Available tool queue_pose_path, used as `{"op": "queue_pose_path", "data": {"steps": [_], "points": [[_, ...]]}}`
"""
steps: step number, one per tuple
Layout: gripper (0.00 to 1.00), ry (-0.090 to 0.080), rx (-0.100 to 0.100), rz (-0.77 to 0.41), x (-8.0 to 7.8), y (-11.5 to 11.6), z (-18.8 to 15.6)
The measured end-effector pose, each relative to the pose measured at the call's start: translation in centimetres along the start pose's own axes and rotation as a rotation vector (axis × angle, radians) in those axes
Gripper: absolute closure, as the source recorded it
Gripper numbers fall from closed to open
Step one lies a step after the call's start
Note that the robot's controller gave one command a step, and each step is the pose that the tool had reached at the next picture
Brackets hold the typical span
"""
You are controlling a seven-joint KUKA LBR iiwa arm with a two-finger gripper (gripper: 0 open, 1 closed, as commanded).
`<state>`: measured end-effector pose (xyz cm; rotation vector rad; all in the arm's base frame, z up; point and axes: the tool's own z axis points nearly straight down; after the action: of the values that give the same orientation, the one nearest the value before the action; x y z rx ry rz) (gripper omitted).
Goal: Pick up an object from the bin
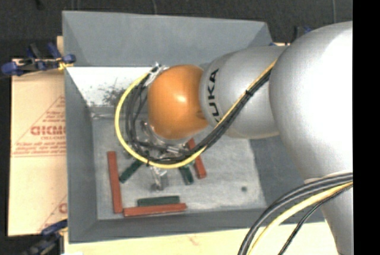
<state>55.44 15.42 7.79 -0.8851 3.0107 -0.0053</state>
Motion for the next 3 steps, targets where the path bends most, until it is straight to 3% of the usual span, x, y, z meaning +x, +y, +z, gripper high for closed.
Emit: {"op": "queue_pose_path", "data": {"steps": [1,2,3], "points": [[1.0,-0.004,-0.004,-0.139,-4.65,-6.77,0.62],[0.0,-0.003,-0.005,-0.137,-4.64,-6.75,0.63],[0.0,-0.002,-0.005,-0.136,-4.63,-6.75,0.64]]}}
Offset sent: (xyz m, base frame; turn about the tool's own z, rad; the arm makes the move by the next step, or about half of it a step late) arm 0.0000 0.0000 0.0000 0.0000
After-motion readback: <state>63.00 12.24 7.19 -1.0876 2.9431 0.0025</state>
